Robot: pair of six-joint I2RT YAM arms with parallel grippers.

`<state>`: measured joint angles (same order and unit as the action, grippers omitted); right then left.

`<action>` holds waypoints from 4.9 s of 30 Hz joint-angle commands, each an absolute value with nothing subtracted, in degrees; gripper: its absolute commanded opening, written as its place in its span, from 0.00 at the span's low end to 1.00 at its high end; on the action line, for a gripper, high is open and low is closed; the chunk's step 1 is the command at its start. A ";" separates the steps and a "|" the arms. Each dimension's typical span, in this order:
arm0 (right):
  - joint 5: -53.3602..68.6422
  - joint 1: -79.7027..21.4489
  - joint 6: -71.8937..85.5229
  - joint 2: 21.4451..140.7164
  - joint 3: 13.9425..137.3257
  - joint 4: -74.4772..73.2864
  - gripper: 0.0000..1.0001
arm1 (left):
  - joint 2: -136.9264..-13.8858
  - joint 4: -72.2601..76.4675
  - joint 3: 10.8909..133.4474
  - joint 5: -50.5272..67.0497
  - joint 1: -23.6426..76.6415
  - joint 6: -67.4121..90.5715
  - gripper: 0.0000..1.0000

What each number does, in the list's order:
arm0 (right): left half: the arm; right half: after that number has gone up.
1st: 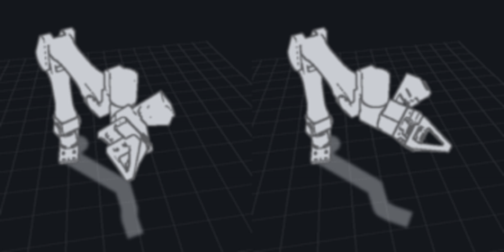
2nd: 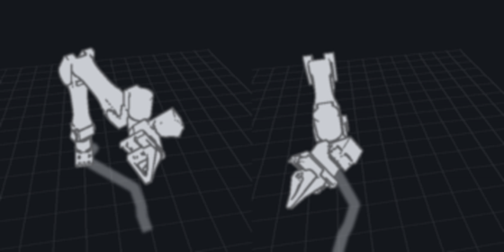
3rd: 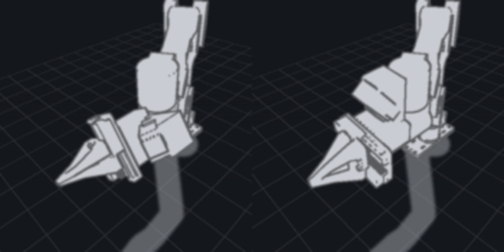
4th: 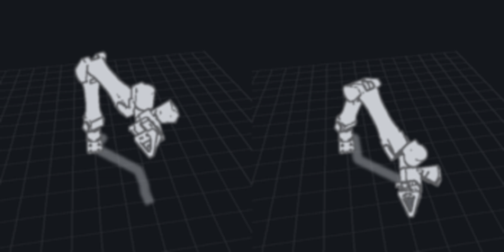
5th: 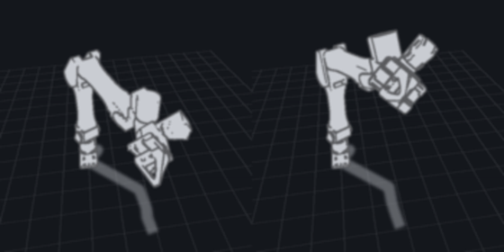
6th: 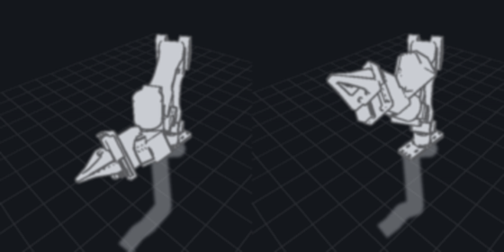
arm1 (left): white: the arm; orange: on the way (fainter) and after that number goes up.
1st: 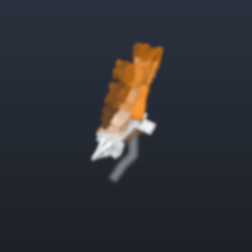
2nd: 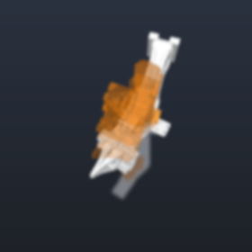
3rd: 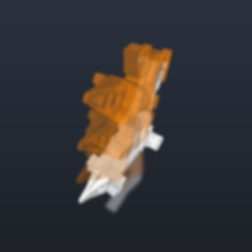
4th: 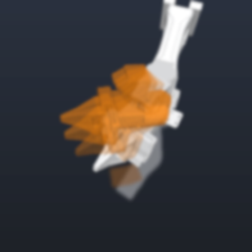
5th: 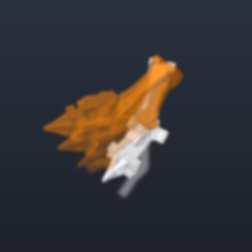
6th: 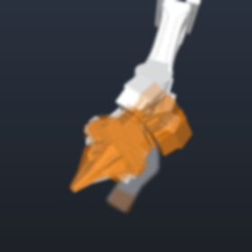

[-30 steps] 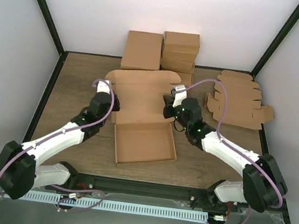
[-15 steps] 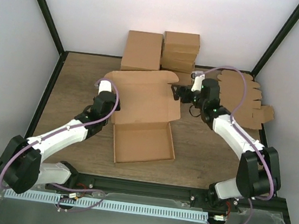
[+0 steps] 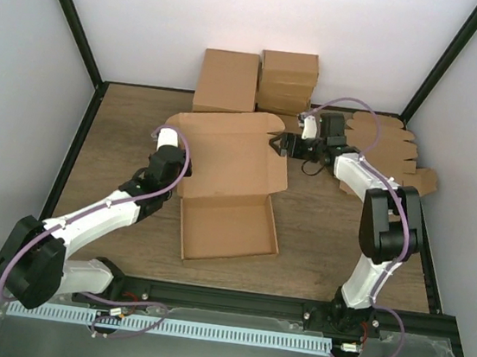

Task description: Fold the paper box

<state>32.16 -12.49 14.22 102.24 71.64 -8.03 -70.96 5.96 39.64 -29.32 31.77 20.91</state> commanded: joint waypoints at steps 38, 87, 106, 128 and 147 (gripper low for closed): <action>-0.69 -28.51 14.75 74.94 45.65 21.13 0.01 | -70.48 14.60 42.03 -27.39 32.25 20.05 0.04; 3.24 -29.00 -1.68 75.08 35.04 39.76 0.01 | -78.69 -35.48 70.80 9.78 13.01 3.54 0.66; 0.80 -29.18 4.06 73.78 36.89 33.76 0.02 | -76.86 -34.94 69.21 5.77 17.81 14.59 0.05; 3.93 -26.96 12.42 70.14 55.66 -15.16 0.63 | -68.94 -29.00 63.62 -0.33 23.19 4.64 0.04; 8.68 -22.74 11.05 73.31 68.80 -27.92 0.84 | -66.26 -28.70 61.91 -0.35 23.45 -1.76 0.04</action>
<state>13.41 -22.68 11.49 71.00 64.86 -25.21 -67.20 -30.94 62.43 -0.36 23.20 -0.34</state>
